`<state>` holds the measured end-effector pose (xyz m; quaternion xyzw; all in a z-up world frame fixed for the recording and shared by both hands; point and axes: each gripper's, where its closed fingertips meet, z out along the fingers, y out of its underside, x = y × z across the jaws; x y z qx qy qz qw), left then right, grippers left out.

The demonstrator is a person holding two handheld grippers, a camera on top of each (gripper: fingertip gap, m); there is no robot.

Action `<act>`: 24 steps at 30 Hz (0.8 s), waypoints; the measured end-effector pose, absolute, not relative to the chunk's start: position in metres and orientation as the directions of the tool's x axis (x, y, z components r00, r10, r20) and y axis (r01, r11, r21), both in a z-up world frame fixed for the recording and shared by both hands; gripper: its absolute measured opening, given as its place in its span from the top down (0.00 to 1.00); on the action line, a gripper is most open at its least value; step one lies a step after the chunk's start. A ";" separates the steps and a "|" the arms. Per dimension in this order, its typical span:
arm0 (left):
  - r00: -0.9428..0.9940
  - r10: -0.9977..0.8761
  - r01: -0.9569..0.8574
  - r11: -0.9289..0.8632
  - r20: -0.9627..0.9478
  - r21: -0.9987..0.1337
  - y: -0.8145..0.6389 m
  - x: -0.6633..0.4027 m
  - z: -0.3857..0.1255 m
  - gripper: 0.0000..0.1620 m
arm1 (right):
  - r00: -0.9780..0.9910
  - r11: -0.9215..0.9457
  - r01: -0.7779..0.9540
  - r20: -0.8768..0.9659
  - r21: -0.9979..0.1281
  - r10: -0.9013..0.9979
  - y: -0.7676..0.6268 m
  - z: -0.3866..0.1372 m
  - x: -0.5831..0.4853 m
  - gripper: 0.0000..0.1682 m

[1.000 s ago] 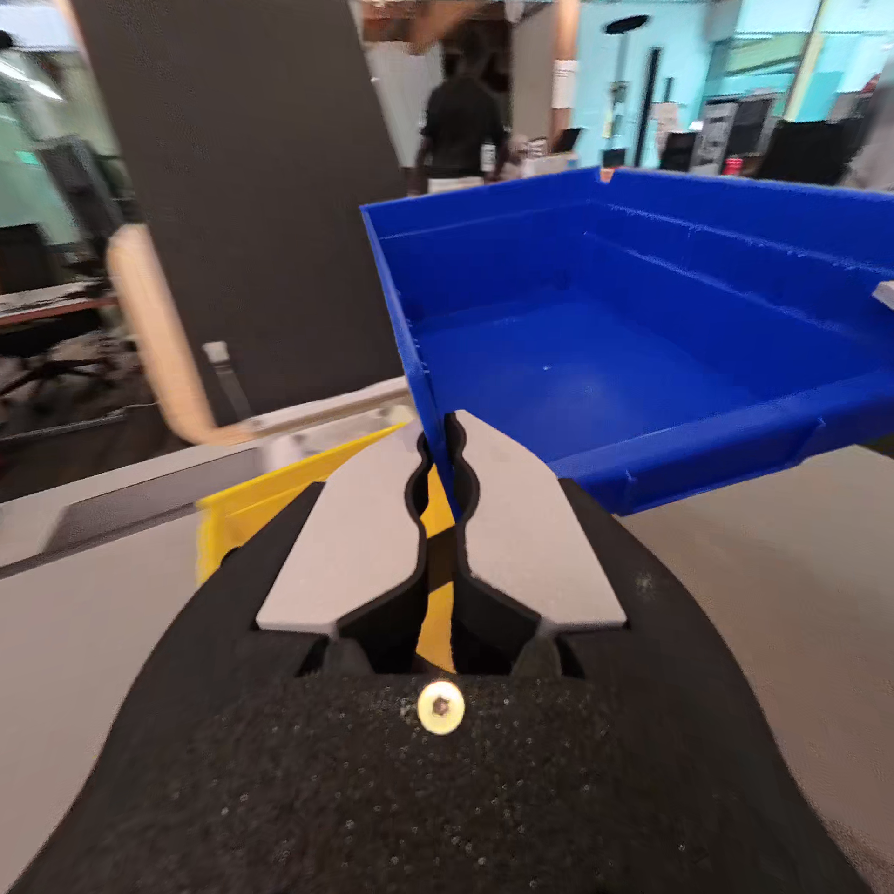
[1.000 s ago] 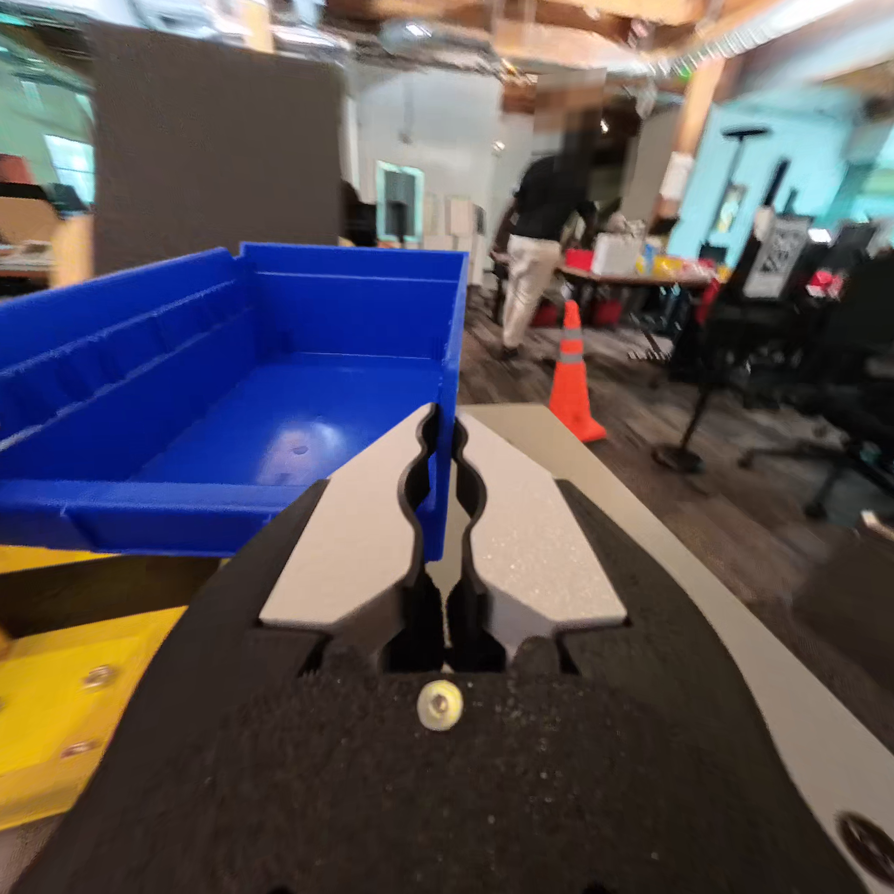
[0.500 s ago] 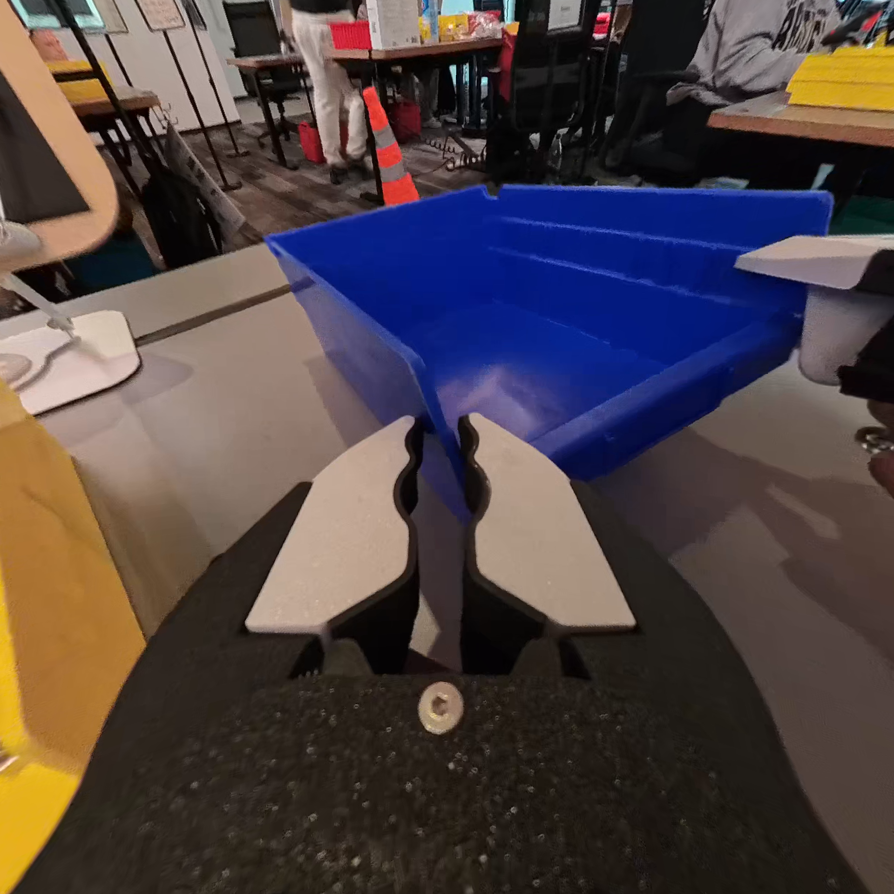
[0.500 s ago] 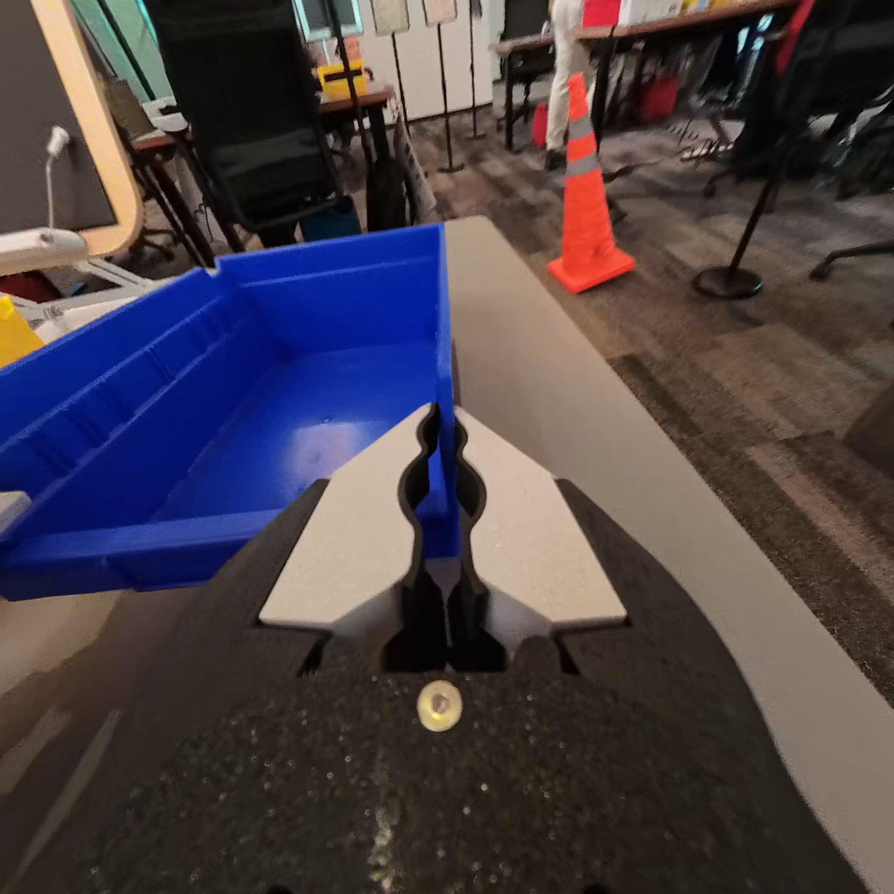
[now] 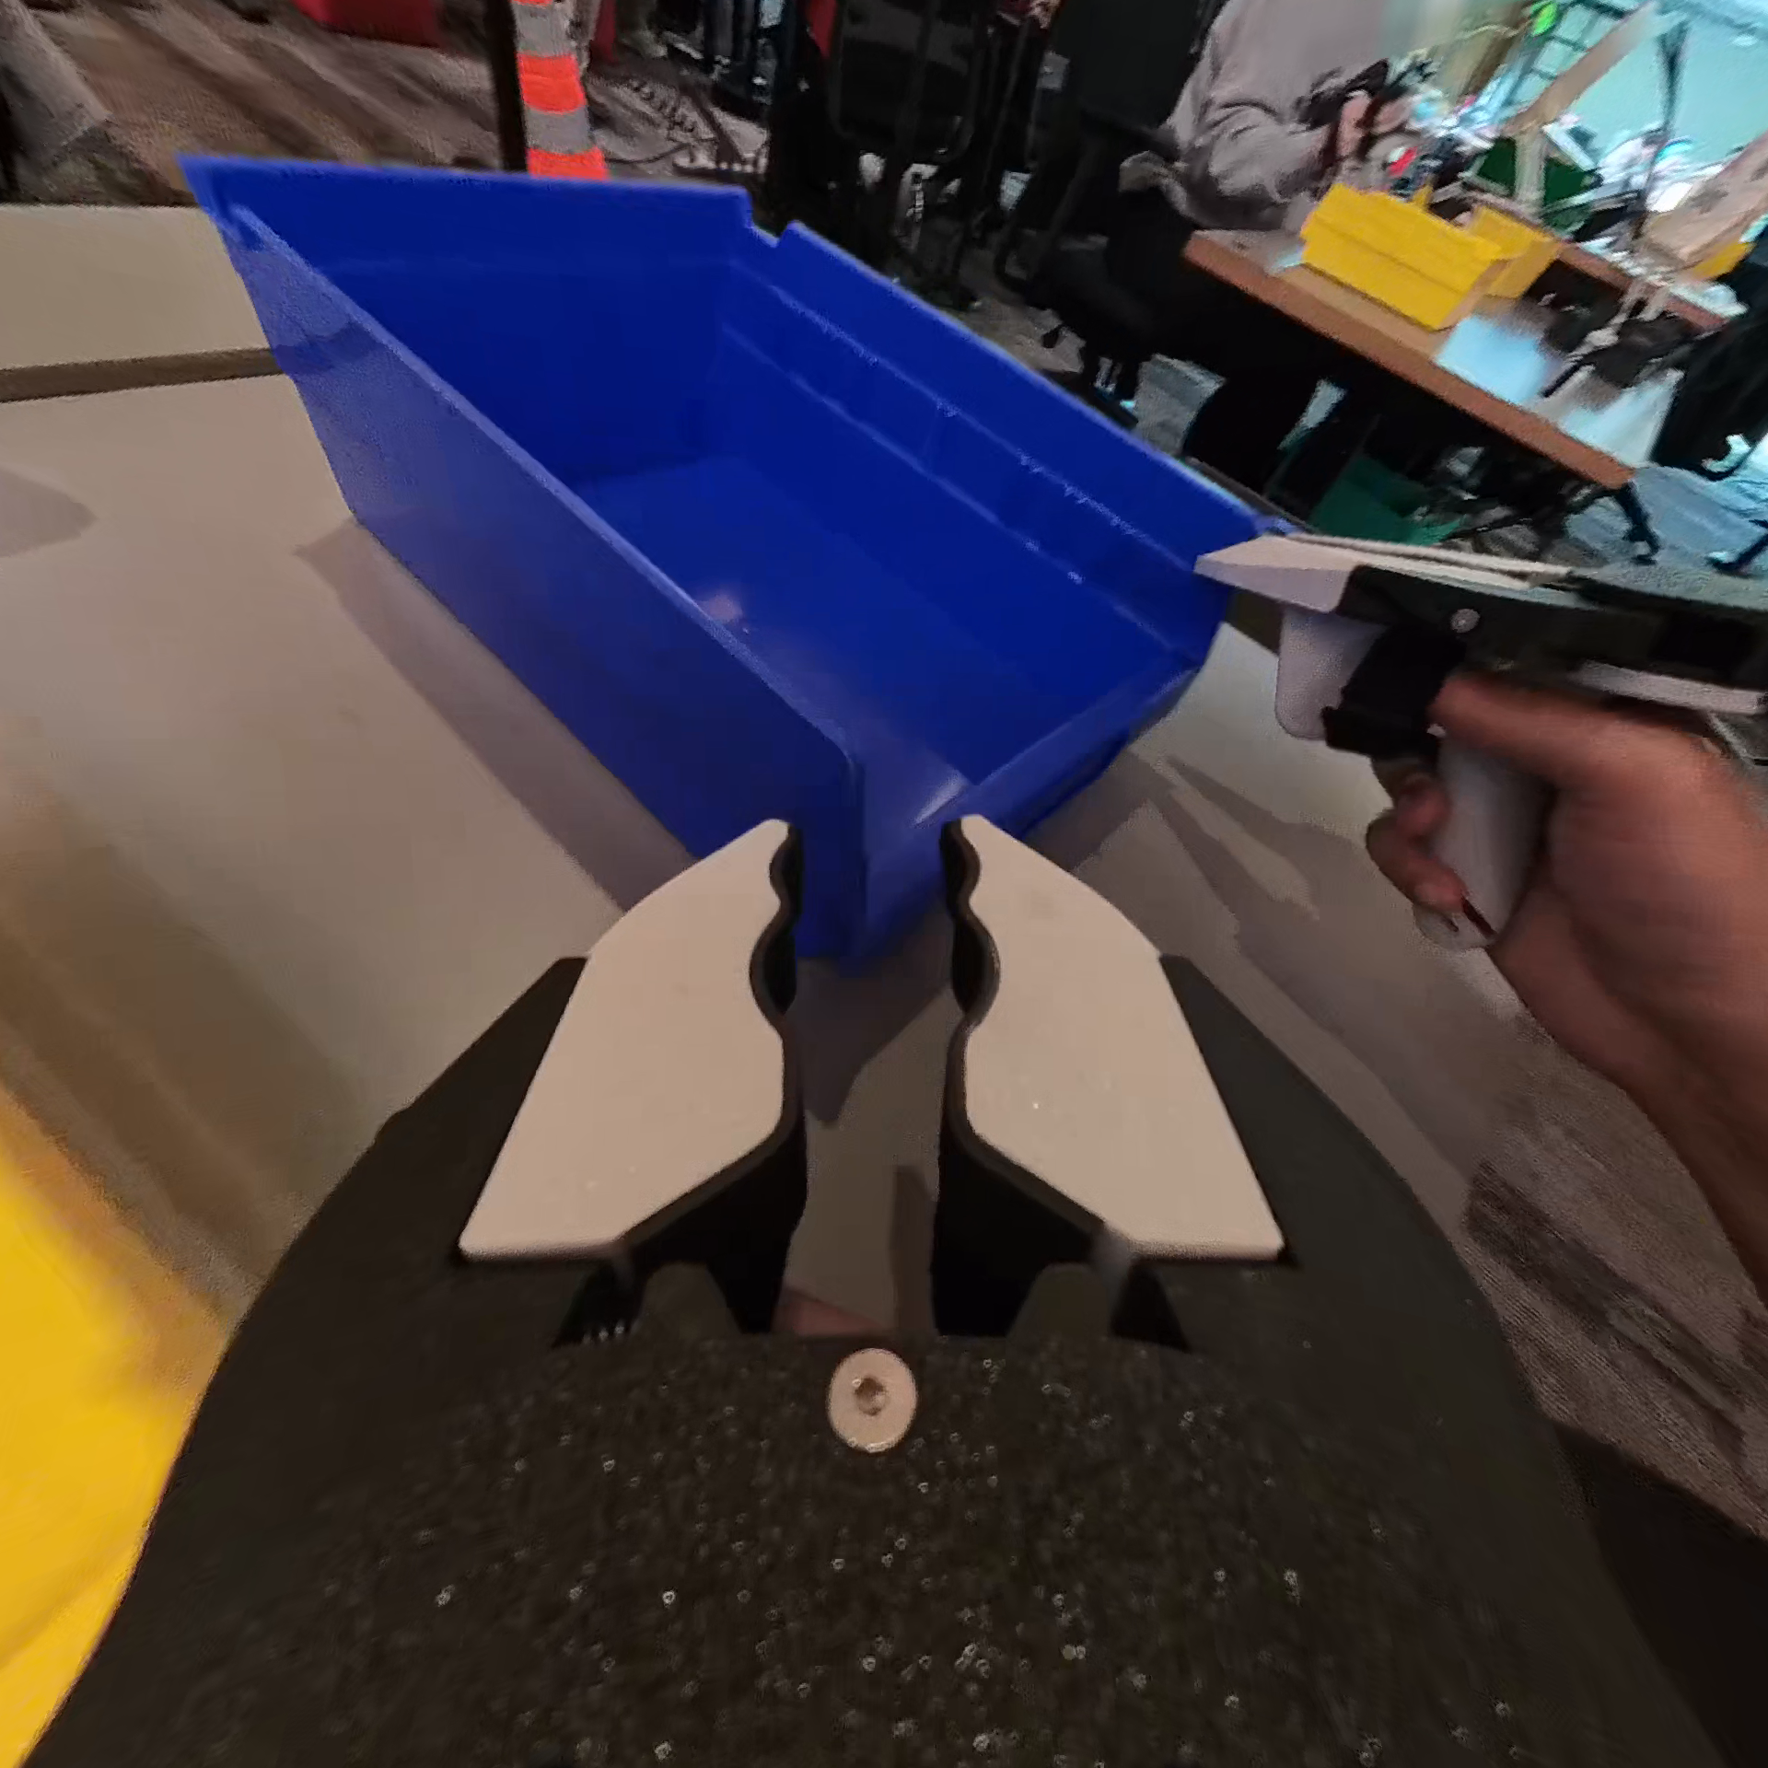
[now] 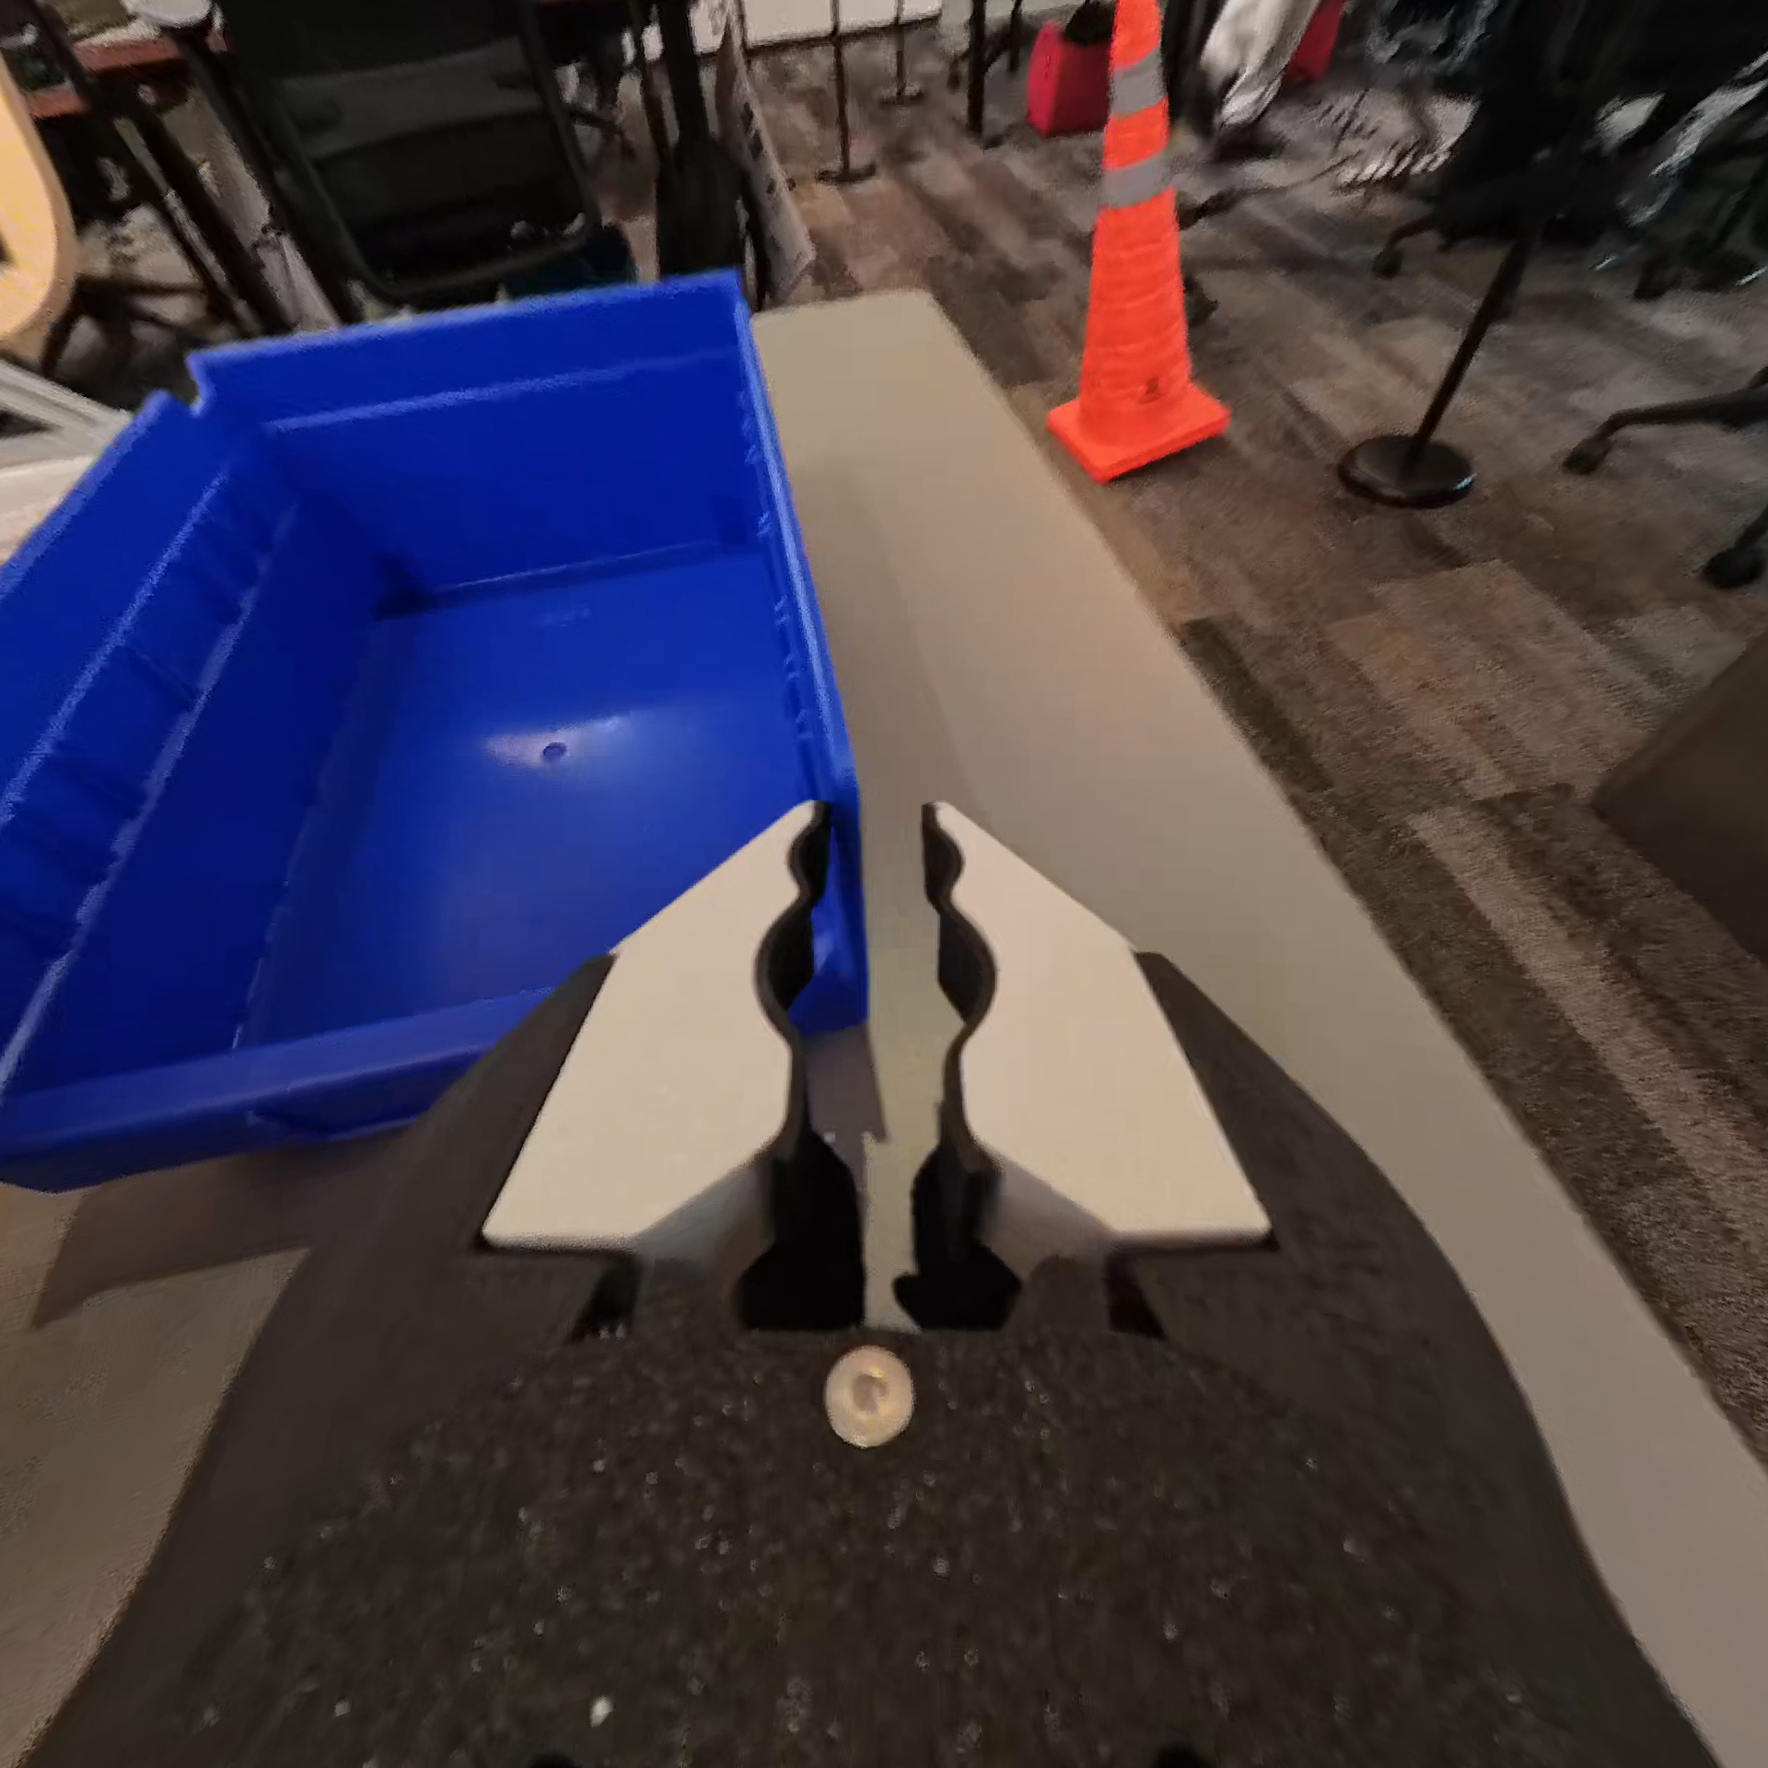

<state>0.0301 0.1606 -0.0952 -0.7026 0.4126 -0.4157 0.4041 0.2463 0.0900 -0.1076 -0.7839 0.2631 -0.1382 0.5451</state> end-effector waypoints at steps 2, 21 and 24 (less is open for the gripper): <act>0.314 -0.923 -0.200 -0.293 0.222 -0.935 0.166 -0.006 -0.072 0.82 | 0.802 -0.212 -0.192 -0.029 -0.958 -0.596 0.075 -0.079 0.243 0.86; 0.774 -0.633 -0.267 -0.359 0.023 -0.894 0.301 -0.250 -0.134 0.81 | 0.979 -0.352 -0.129 -0.064 -0.927 -0.191 0.241 -0.117 -0.062 0.80; 0.778 -0.622 -0.229 -0.416 0.091 -0.880 0.303 -0.247 -0.138 0.90 | 0.964 -0.383 -0.176 -0.079 -0.907 -0.256 0.247 -0.130 -0.065 0.98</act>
